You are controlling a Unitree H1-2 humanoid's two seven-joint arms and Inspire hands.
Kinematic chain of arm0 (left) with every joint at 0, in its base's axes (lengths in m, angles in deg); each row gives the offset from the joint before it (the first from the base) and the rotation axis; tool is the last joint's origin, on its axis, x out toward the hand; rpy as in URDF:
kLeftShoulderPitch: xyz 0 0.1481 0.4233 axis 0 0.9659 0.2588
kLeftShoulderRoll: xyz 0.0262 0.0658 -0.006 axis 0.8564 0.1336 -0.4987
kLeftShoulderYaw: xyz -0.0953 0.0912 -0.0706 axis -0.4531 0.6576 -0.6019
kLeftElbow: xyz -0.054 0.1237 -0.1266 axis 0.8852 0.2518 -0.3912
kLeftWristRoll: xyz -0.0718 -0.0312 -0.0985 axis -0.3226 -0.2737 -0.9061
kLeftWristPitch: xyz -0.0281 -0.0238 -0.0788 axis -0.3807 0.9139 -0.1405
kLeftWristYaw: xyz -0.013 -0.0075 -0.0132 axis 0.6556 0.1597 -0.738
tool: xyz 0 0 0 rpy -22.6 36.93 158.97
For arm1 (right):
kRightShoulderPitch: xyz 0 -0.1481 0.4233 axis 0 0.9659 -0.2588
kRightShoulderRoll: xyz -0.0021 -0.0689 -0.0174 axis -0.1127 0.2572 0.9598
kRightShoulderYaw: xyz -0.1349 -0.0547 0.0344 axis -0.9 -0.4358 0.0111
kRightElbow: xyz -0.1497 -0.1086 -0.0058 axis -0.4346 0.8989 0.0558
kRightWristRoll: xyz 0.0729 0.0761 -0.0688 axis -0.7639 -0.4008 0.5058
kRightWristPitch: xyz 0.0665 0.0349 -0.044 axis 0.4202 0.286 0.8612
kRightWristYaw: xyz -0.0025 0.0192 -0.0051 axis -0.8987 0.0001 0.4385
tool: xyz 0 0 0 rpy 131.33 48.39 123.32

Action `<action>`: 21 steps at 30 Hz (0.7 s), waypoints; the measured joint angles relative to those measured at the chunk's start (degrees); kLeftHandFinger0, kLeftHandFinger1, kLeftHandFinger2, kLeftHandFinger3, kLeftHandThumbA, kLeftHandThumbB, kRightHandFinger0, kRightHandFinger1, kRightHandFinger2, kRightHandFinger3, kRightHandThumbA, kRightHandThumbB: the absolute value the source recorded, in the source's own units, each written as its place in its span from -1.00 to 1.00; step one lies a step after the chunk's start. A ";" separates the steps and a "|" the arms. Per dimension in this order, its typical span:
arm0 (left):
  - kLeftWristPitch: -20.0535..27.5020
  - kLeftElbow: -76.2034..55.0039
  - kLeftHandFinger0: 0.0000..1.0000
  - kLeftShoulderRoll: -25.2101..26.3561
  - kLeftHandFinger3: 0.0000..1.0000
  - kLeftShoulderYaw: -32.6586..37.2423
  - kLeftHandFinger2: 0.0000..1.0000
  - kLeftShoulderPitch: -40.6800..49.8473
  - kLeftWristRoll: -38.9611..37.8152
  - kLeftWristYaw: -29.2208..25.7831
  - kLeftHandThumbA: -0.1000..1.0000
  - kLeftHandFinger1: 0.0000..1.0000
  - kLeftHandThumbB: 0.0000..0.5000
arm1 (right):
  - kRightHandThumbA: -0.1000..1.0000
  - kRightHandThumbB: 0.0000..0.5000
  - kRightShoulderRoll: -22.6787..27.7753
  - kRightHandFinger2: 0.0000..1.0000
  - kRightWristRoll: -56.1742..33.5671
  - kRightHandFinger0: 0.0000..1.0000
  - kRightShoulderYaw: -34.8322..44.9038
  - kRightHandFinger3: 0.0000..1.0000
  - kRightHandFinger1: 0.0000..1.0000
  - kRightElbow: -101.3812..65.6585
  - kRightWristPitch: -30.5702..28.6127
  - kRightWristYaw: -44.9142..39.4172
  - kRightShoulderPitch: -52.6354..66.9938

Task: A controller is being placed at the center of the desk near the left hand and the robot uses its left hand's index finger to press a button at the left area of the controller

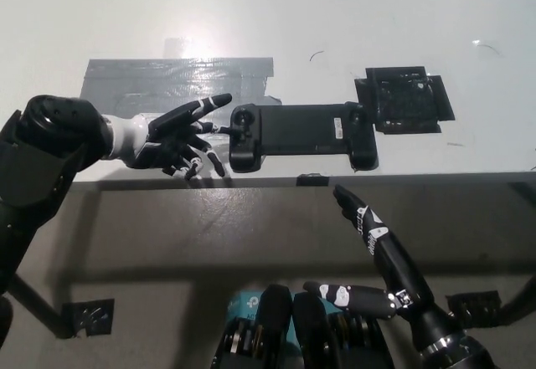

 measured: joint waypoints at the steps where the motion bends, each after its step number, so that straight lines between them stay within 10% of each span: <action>1: 0.36 0.00 -1.00 0.00 1.00 0.01 -0.31 0.15 0.00 -0.08 1.00 -0.81 0.96 | 1.00 0.16 0.00 1.00 0.00 1.00 -0.03 1.00 1.00 0.00 0.04 -0.02 0.02; 12: 1.45 -4.78 -0.97 0.84 1.00 -0.42 -0.20 2.37 0.05 -1.01 1.00 -0.72 0.85 | 0.99 0.14 0.00 1.00 0.01 1.00 -0.43 1.00 1.00 -0.10 0.26 -0.36 0.21; 21: -1.54 -26.26 -1.00 2.55 1.00 -5.82 -0.50 12.84 -6.38 -2.71 1.00 -0.99 0.59 | 0.92 0.06 0.08 1.00 0.02 1.00 -0.43 1.00 1.00 -0.57 0.53 -0.71 0.19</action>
